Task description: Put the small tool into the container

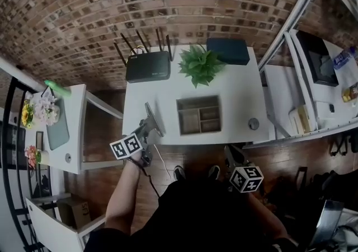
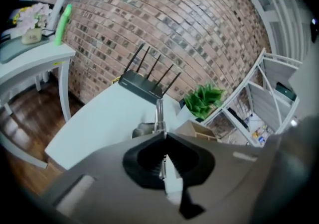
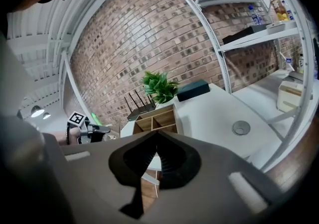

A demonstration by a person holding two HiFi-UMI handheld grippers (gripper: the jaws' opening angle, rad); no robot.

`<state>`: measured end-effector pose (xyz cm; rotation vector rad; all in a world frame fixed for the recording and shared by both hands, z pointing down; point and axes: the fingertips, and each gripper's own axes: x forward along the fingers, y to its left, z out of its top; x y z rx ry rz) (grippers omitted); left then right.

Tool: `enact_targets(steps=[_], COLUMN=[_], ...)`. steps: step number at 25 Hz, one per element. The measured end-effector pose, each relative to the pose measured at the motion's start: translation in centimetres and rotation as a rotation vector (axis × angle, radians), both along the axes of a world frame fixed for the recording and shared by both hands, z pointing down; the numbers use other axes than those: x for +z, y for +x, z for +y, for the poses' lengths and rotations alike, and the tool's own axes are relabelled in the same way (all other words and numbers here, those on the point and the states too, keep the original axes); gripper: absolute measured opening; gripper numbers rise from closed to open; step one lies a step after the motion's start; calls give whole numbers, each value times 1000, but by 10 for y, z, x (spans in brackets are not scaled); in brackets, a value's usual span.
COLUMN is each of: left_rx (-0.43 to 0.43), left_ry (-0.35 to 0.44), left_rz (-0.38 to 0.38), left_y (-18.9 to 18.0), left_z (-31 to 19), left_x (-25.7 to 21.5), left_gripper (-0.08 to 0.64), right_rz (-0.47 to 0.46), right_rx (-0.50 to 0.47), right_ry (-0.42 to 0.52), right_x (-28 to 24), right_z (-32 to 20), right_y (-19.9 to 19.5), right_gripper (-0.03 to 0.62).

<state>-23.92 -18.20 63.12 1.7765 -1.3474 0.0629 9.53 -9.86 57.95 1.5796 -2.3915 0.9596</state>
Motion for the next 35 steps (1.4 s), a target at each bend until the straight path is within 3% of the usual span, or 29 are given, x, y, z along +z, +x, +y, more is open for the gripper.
enact_targets(steps=[5, 15, 21, 30, 35], left_rx=[74, 286, 375, 541, 572], left_ry=[117, 263, 286, 302, 279], left_rz=[-151, -227, -263, -444, -483], left_y=[26, 109, 142, 175, 180], left_z=[-3, -7, -10, -6, -1], left_x=[-44, -90, -83, -47, -30], left_gripper=[6, 6, 6, 6, 6], right_rz=[-9, -13, -4, 4, 2], right_rx=[-12, 19, 68, 137, 148], right_ry=[1, -3, -1, -19, -29], right_x=[3, 4, 2, 2, 4], right_z=[0, 6, 13, 26, 29], right_y=[1, 14, 30, 51, 55], right_gripper=[11, 11, 11, 11, 11])
